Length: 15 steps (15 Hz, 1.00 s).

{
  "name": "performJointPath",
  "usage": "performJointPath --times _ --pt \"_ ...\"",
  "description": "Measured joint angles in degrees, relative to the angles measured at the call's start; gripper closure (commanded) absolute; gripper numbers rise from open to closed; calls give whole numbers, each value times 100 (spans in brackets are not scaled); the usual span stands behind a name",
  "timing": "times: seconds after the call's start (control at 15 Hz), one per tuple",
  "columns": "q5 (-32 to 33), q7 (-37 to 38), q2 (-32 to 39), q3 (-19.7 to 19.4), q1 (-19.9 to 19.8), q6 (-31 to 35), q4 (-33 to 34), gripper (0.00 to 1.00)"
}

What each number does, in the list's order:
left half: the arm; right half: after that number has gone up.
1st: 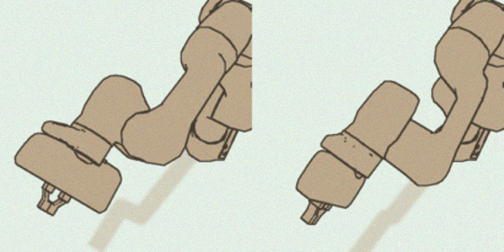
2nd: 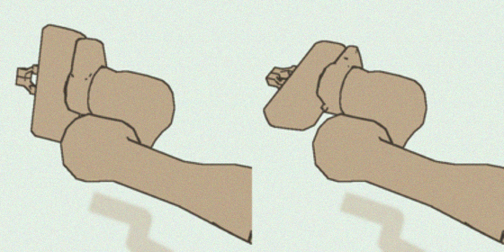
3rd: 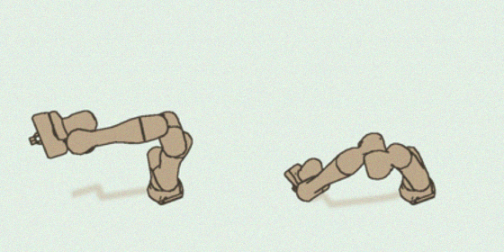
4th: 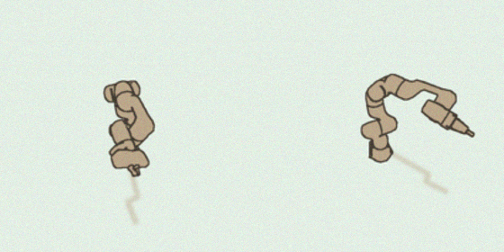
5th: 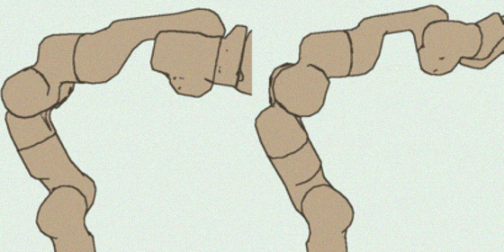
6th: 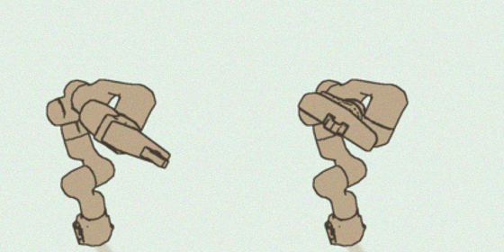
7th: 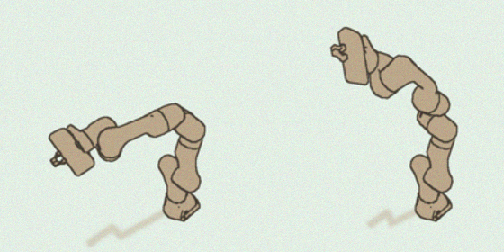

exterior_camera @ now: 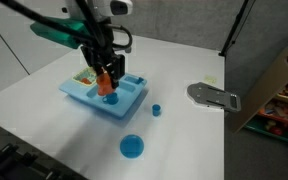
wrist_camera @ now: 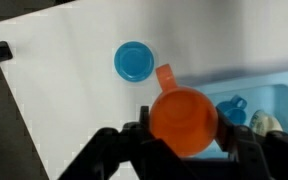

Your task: Put the orange mug on the blue plate

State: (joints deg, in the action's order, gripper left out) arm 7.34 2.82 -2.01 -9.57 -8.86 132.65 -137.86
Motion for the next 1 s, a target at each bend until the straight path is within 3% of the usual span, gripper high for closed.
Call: performJointPath --times 0.4,1.0 --pt "-71 -105 351 -243 -222 414 -18 64" --pt "-196 -109 1384 -303 -304 1391 193 64"
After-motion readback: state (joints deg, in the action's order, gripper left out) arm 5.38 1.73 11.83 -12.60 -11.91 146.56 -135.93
